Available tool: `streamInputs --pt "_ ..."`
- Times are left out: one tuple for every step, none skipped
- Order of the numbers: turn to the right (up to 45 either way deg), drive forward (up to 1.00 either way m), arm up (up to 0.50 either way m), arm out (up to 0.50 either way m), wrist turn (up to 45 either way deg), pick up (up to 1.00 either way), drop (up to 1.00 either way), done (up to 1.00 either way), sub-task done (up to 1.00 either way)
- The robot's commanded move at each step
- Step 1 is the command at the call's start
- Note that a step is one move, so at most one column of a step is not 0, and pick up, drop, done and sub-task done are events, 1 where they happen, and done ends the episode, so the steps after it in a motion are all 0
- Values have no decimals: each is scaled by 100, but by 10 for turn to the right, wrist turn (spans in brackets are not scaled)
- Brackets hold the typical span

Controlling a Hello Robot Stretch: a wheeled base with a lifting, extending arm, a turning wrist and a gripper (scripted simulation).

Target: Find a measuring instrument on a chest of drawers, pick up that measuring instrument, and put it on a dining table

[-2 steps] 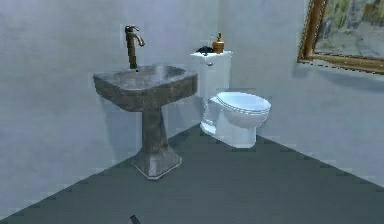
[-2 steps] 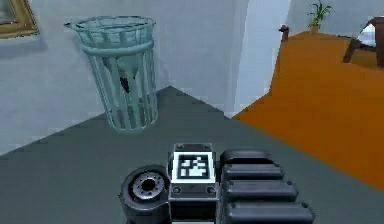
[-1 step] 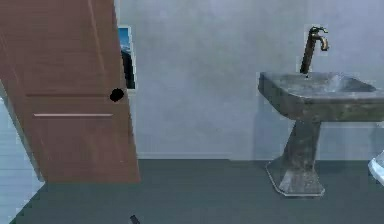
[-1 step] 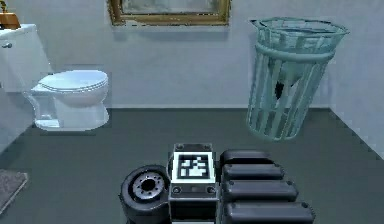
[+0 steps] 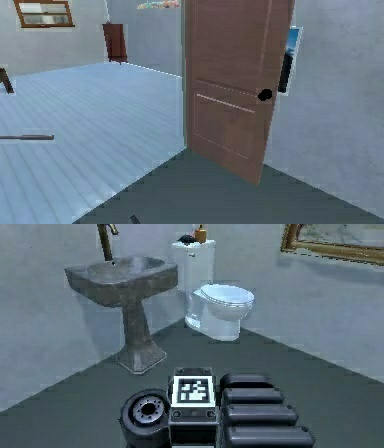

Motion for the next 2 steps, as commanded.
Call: streamInputs --pt "0 50 0 0 0 0 0 0 0" --pt "-300 0 0 0 0 0 0 0 0"
